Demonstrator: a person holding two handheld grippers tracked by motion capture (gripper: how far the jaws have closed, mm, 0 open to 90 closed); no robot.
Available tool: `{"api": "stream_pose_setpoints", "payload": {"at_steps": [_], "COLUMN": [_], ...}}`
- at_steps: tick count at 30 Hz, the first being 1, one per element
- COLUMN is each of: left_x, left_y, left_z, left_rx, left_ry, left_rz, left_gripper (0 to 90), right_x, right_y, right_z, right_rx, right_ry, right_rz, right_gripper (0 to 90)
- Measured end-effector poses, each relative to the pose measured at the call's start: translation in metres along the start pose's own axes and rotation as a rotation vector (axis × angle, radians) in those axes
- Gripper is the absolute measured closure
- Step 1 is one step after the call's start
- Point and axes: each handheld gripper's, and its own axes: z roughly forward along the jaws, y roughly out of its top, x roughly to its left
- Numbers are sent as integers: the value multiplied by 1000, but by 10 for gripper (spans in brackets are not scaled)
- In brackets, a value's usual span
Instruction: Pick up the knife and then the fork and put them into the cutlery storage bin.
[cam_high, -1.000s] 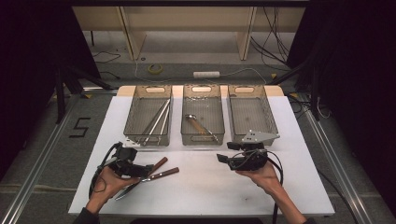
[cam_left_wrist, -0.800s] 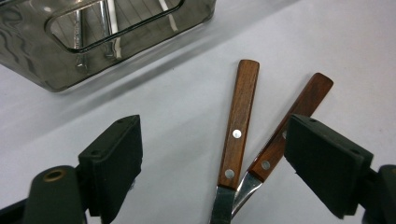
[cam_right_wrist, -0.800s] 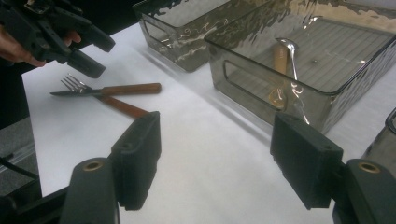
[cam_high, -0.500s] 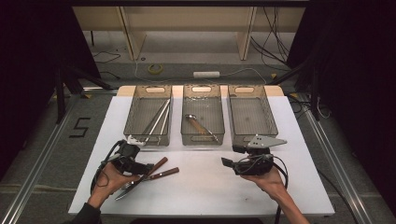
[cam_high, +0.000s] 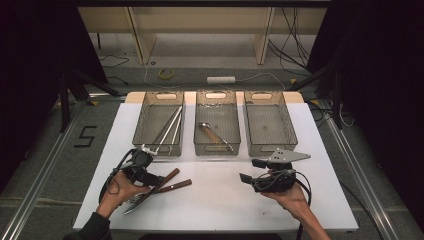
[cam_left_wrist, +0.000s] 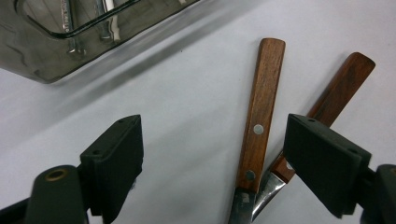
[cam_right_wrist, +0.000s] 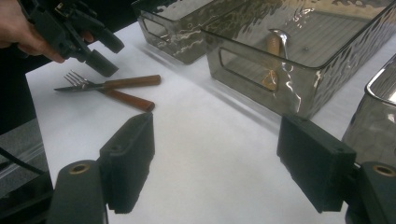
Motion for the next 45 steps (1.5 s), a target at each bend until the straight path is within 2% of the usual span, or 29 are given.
{"api": "stream_pose_setpoints", "payload": {"at_steps": [7,12,18,37,45], "left_x": [-1,-4,-7,-13,-16], "left_y": [2,2,2,4,4], "left_z": [2,2,2,15,18], "left_rx": [24,45,47,99,134], "left_ry": [4,1,8,-62,-46], "left_rz": [11,38,66,147,177], "left_gripper": [217,255,350,572,645], "right_x": [2,4,4,7,6], "right_y": [-2,-2,-3,-2,-3], "right_z": [-1,-2,-2,2,2], "right_rx": [6,9,14,40,40], "right_ry": [10,14,12,16,16], "right_rz": [-4,-7,-12,-28,-29], "right_gripper": [284,284,285,293,297]}}
